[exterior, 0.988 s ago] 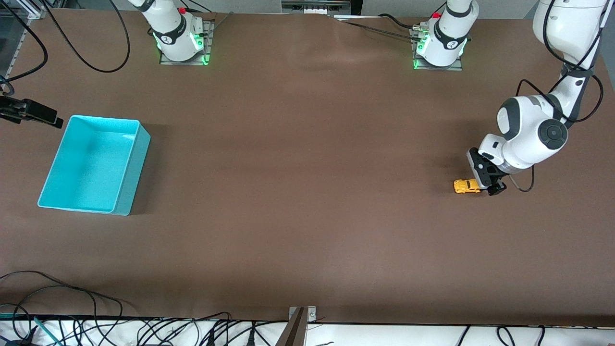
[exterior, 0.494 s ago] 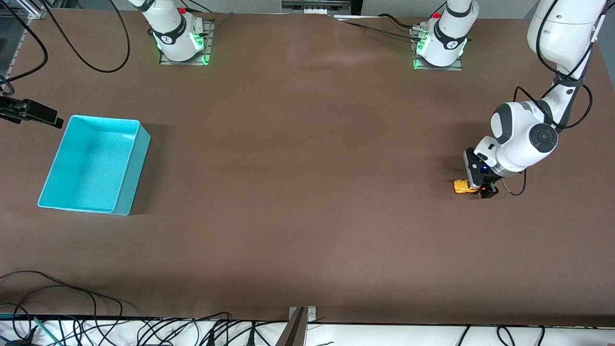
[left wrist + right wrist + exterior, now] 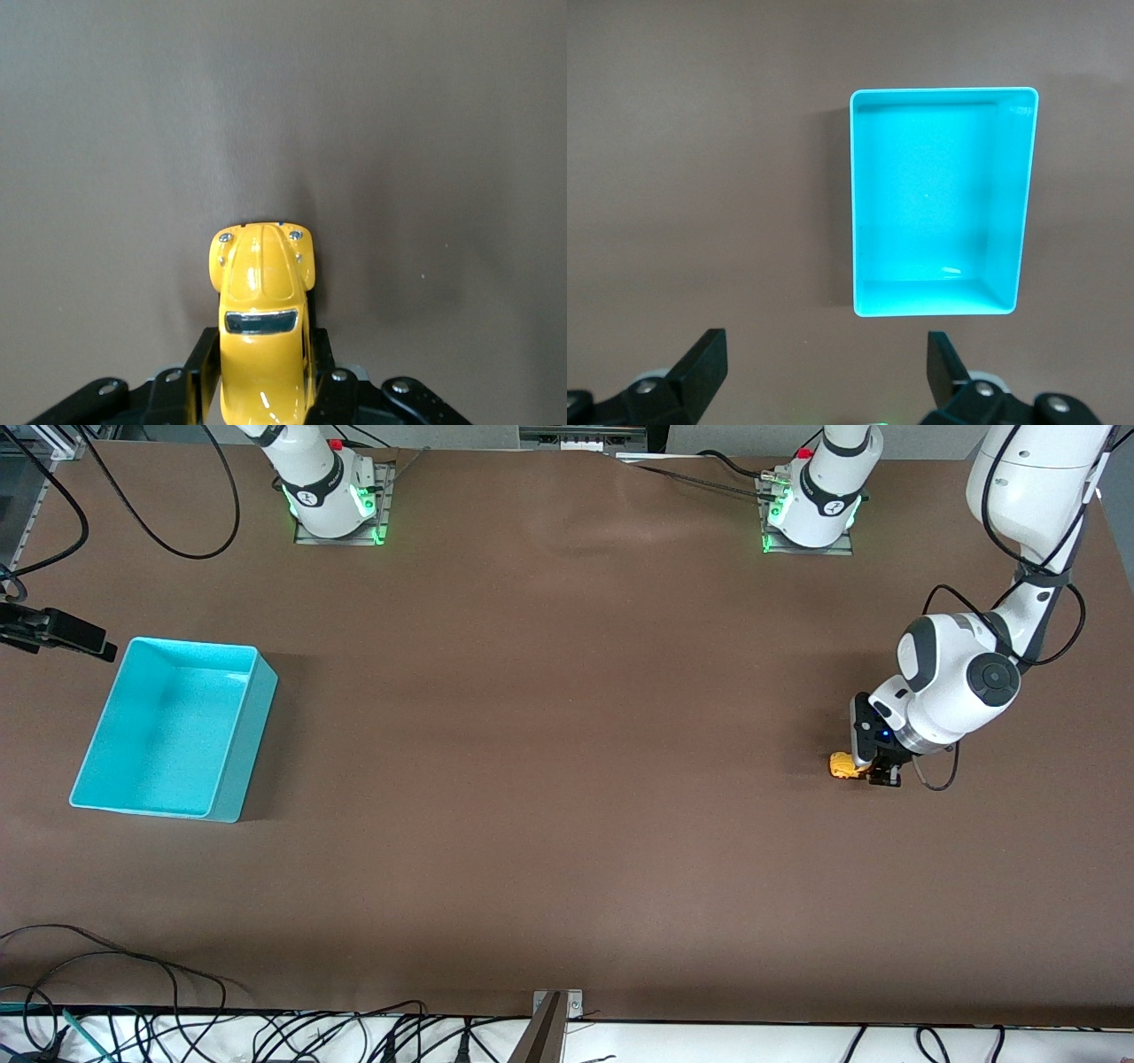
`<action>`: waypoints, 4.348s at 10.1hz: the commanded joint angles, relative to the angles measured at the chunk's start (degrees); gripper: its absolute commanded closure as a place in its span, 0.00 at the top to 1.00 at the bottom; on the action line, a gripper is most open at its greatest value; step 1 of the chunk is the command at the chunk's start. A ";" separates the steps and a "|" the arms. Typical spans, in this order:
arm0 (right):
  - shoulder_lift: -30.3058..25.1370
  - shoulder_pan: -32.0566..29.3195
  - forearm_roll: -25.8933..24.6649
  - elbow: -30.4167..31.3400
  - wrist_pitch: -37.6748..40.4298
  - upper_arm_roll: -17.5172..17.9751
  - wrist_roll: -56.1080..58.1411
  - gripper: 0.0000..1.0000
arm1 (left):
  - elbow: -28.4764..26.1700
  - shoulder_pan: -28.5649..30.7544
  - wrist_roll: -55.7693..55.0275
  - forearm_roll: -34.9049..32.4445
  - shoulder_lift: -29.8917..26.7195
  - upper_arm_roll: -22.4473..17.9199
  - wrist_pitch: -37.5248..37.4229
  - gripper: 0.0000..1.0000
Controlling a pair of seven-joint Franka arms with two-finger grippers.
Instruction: Wind up and store yellow beetle car
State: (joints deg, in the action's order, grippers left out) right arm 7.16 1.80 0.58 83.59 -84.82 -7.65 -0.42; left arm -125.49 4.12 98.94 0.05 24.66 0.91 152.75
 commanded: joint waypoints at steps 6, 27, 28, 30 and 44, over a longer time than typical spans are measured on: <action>0.22 -0.04 1.09 -0.62 0.36 -0.08 0.51 1.00 | -0.02 0.10 0.90 -0.75 0.91 0.59 -1.05 0.00; 0.22 -0.13 1.18 -0.44 0.45 -0.08 0.51 1.00 | 18.53 10.56 14.79 2.06 9.44 -3.98 -10.36 1.00; 0.22 -0.13 1.18 -0.44 0.36 -0.08 0.51 1.00 | 18.53 10.56 14.62 2.24 9.35 -3.98 -10.36 1.00; 0.22 -0.13 1.09 -0.44 0.36 -0.08 0.51 1.00 | 18.18 10.47 14.18 2.33 7.35 -3.98 -10.36 1.00; 6.10 0.31 0.39 -0.88 -4.11 0.71 15.32 1.00 | 10.88 6.61 6.29 2.85 -16.29 -3.54 -13.77 1.00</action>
State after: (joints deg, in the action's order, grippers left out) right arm 11.90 2.05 0.59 83.67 -87.79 -7.09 9.72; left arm -113.08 12.23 107.61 1.24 13.40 -2.45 141.69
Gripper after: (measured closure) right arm 0.000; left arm 0.000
